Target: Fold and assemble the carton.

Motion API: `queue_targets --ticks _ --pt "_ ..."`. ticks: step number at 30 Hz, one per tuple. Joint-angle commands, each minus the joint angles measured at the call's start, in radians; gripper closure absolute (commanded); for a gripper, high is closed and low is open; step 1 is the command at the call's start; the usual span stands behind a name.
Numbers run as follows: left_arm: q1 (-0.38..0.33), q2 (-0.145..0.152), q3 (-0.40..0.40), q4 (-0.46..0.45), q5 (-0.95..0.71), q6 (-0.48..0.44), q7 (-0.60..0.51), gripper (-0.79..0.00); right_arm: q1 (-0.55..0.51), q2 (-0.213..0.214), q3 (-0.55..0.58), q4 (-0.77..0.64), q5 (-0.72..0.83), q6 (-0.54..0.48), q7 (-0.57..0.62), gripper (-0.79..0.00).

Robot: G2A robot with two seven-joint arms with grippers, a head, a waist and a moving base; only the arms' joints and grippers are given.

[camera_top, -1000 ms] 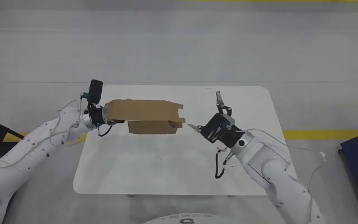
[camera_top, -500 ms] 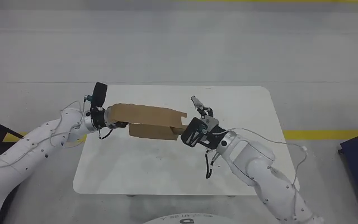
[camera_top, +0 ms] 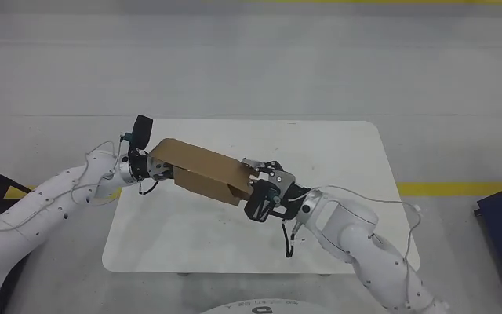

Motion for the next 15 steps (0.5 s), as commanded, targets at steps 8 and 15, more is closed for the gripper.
queue_targets --ticks 8,15 --pt "0.005 -0.008 0.000 -0.006 0.011 0.000 0.000 -0.465 0.004 0.002 0.015 0.008 0.045 -0.063 -0.030 0.000" --pt "0.007 0.010 -0.041 0.002 0.035 0.000 0.000 -0.785 -0.003 0.009 0.086 0.041 0.169 -0.131 -0.074 0.000"
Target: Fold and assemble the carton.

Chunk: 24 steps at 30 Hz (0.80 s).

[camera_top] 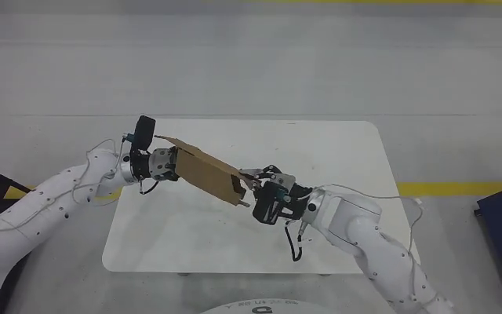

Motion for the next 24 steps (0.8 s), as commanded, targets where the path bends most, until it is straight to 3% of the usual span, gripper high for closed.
queue_targets --ticks 1,9,14,24 --pt "0.015 0.013 -0.030 0.006 0.000 0.000 0.000 -0.785 -0.005 0.002 0.027 0.010 0.045 -0.018 -0.010 0.000" --pt "0.136 0.082 -0.208 -0.007 0.065 0.008 0.009 -0.785 -0.019 0.009 0.108 0.038 0.197 -0.053 -0.014 0.000" --pt "0.224 0.124 -0.277 -0.052 0.242 0.124 0.125 -0.785 0.009 0.007 0.124 0.091 0.335 -0.058 0.045 0.000" --pt "0.230 0.128 -0.279 -0.055 0.260 0.142 0.143 -0.785 0.012 0.006 0.125 0.097 0.348 -0.058 0.050 0.000"
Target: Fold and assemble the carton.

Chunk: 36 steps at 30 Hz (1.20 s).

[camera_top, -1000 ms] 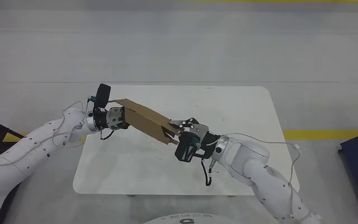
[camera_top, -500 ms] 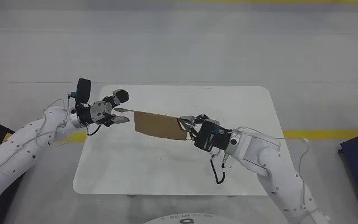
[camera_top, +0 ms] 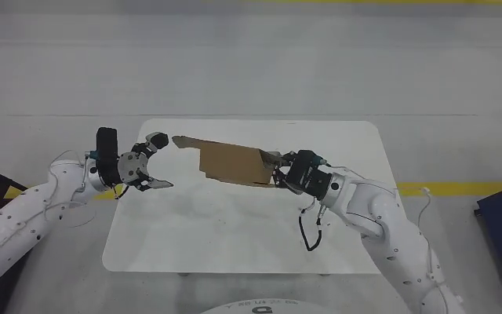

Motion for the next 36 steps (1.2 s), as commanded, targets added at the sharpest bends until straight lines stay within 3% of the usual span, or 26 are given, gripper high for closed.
queue_targets --ticks 1,22,30,36 --pt "0.000 0.000 0.000 0.000 0.001 0.001 0.001 -0.785 0.000 0.000 0.000 0.000 0.001 0.000 0.000 0.000" --pt "0.006 -0.002 -0.003 -0.009 -0.010 0.006 -0.009 -0.785 0.001 -0.001 0.005 0.020 0.012 0.019 0.003 0.000" --pt "0.013 -0.008 -0.063 0.034 -0.046 0.007 -0.096 -0.785 0.178 -0.007 -0.009 0.276 0.351 -0.037 0.200 0.000" --pt "0.027 0.000 -0.081 -0.079 0.187 -0.015 -0.102 -0.785 0.230 -0.011 -0.055 0.306 0.498 -0.055 0.306 0.000"
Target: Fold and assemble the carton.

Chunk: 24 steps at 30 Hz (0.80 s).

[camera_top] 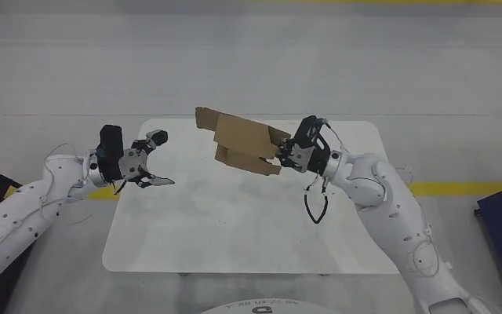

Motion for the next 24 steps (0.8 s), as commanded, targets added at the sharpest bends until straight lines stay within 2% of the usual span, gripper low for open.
queue_targets --ticks 1,6,8,10,16,19,24 --pt "0.006 0.003 0.001 -0.050 0.112 -0.004 -0.012 -0.785 0.009 0.000 -0.012 -0.001 0.054 -0.002 0.049 0.000" --pt "0.010 -0.006 0.005 -0.136 0.204 -0.029 -0.068 -0.785 0.021 0.001 -0.040 -0.033 0.096 0.011 0.126 0.000" --pt "0.007 -0.013 0.004 -0.155 0.206 -0.030 -0.098 -0.736 0.022 0.001 -0.050 -0.043 0.091 0.028 0.134 0.000" --pt "0.004 -0.020 0.004 -0.173 0.205 -0.045 -0.111 -0.727 0.023 0.000 -0.056 -0.050 0.080 0.042 0.139 0.000" --pt "0.008 -0.030 -0.016 -0.177 0.187 -0.053 -0.156 -0.686 0.024 0.000 -0.072 -0.066 0.027 0.089 0.146 0.000" --pt "0.015 -0.032 -0.032 -0.167 0.149 -0.044 -0.213 -0.705 0.021 0.000 -0.080 -0.077 0.007 0.103 0.143 0.000" --pt "0.019 -0.042 -0.043 -0.174 0.086 -0.081 -0.317 -0.711 0.012 0.001 -0.087 -0.097 -0.008 0.107 0.140 0.000"
